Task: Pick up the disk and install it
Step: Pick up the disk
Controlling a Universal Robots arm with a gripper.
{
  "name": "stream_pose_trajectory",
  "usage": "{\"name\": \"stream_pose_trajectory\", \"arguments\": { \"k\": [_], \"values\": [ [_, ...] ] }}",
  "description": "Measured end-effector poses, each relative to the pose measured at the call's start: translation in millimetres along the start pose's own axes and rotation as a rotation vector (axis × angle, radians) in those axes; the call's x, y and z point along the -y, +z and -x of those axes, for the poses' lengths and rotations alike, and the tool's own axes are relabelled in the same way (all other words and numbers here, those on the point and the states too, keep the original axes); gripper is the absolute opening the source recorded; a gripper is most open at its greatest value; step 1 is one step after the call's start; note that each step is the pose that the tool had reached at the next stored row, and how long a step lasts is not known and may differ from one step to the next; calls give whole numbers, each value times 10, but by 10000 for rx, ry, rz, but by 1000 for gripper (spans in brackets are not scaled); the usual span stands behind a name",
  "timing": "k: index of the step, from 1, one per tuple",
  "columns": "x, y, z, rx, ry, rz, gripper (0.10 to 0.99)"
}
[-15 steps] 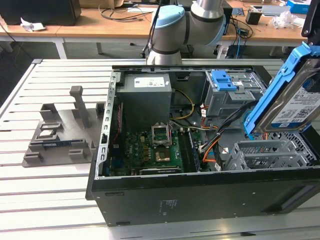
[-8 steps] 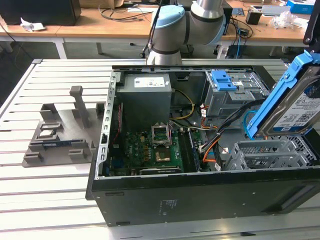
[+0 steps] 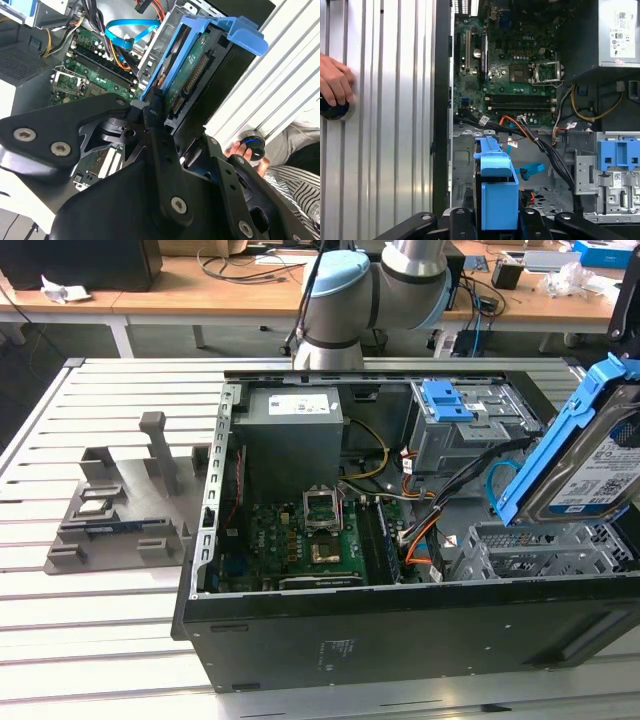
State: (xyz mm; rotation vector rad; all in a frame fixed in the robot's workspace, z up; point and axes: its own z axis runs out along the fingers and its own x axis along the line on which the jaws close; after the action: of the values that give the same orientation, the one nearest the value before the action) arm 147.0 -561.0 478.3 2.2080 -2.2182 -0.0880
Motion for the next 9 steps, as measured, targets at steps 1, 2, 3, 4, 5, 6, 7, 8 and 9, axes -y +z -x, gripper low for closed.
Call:
{"name": "stream_pose_trajectory", "arguments": {
  "k": [1, 2, 3, 4, 5, 6, 7, 8, 9],
  "values": [
    [1, 5, 0, -12, 84, -3, 365],
    [3, 12, -1, -16, 236, -8, 365],
    [5, 17, 0, -19, 320, -10, 365],
    [9, 19, 1, -26, 334, -11, 365],
    [10, 23, 0, -26, 336, -11, 365],
    [11, 28, 0, -26, 337, -11, 365],
    [11, 35, 0, -26, 337, -11, 365],
    [12, 44, 0, -26, 337, -11, 365],
    [13, 61, -1, -25, 336, -11, 365]
  ]
}}
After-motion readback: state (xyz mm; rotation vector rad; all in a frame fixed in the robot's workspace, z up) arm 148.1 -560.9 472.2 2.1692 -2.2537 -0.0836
